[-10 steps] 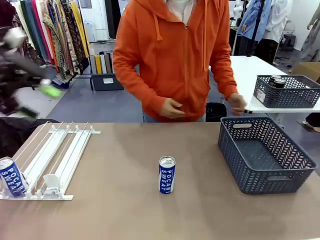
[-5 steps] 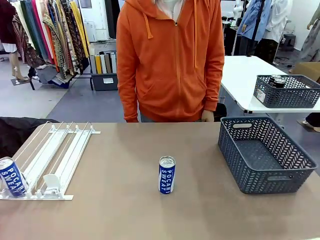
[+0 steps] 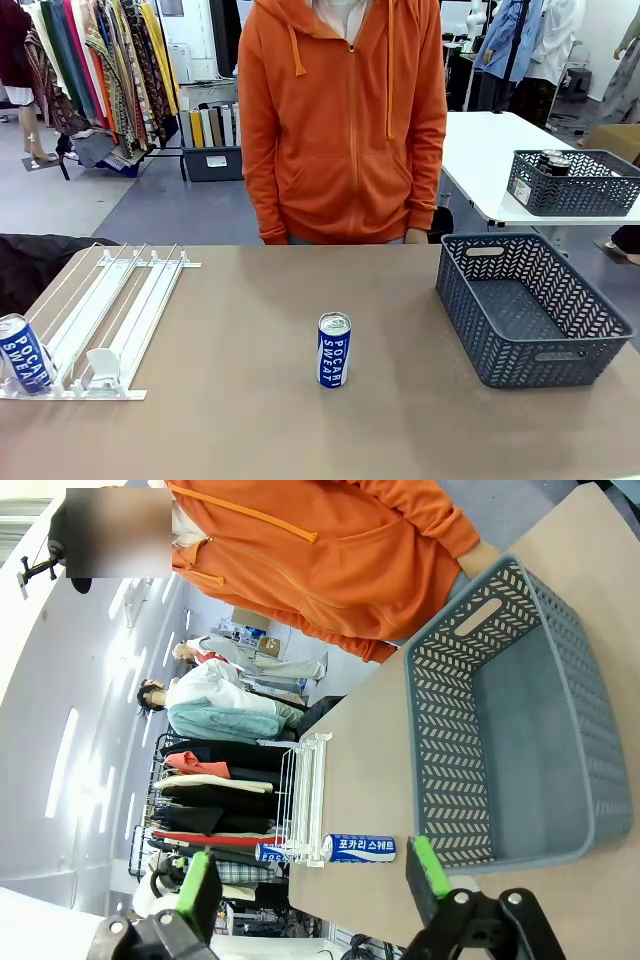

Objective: Retrieve and store the cans from the dispenser.
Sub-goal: Pick up one can from the Automatic Can Dispenser and place it in the middle of the table.

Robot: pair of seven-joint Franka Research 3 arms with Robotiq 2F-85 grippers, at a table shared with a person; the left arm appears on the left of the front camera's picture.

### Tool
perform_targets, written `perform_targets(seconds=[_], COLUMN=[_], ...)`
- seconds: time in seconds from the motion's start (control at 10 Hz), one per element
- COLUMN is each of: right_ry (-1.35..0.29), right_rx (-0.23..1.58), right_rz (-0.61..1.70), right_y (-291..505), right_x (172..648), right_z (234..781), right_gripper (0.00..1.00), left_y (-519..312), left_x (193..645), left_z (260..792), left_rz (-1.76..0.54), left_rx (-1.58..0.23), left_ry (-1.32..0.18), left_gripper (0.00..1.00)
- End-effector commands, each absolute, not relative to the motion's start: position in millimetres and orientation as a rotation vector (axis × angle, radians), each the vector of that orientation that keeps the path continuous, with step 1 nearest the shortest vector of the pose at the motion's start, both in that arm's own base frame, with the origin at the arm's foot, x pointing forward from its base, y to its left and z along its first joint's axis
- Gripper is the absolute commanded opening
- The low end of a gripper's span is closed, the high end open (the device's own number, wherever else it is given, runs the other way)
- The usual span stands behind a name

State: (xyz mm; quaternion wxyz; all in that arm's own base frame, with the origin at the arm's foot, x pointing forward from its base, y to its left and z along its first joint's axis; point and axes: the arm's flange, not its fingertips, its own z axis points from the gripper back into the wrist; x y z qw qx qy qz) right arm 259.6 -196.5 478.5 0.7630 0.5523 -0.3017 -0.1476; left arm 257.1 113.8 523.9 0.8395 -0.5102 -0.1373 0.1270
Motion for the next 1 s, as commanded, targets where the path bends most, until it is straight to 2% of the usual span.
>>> perform_targets(seconds=[0.0, 0.6, 0.9], right_ry=[-0.677, -0.677, -0.677], right_rx=[1.218, 1.218, 1.218], right_rz=[-0.322, -0.322, -0.322], right_y=[-196, -196, -196], right_x=[262, 262, 262], right_z=[482, 482, 482], right_gripper=[1.00, 1.00, 1.00], left_y=[117, 117, 75], left_x=[256, 255, 257], left_z=[525, 524, 544], left_rz=[0.249, 0.271, 0.083], left_rx=[-1.098, -1.081, -0.471], left_ry=[-0.311, -0.295, -0.164], left_gripper=[1.00, 1.00, 1.00])
